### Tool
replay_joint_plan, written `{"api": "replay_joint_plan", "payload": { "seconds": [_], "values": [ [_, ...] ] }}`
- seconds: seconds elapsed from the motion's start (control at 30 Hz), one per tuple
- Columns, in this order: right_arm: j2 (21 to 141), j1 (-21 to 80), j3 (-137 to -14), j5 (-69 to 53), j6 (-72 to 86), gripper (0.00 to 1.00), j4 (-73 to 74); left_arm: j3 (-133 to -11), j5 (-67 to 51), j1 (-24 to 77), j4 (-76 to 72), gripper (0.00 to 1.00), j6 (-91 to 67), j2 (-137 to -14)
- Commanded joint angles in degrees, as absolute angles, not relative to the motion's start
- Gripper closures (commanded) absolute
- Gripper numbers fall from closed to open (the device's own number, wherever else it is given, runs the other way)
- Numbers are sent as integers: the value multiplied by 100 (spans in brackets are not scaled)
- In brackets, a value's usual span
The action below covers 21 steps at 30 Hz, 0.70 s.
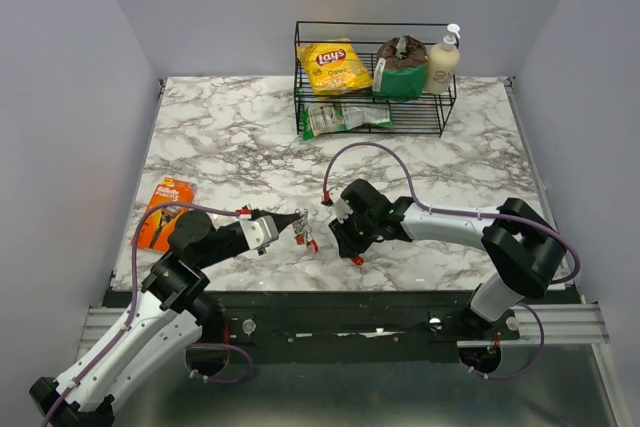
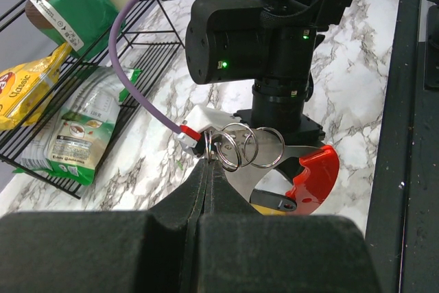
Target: Put the keys on the keyring
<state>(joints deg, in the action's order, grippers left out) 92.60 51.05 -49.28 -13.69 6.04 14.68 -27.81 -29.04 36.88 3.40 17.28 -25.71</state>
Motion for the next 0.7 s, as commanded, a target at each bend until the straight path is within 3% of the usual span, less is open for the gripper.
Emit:
{"api": "replay_joint_plan", "payload": {
  "seconds": [0.0, 0.3, 0.5, 0.67],
  "values": [
    [9334, 5133, -4878, -1100, 668, 61, 1582, -2786, -2804, 3700, 246, 100, 1687, -2540],
    [9369, 5133, -5001, -879, 729, 62, 1749, -2786, -2786, 3700, 255, 100, 1705, -2531],
    [9352, 5142, -5045, -730, 817, 82, 1784, -2777, -2777, 3700, 264, 100, 1714, -2514],
    [9325, 5142, -5168, -659, 852, 89, 1828, -2786, -2768, 3700, 272, 100, 1696, -2522]
  ]
}}
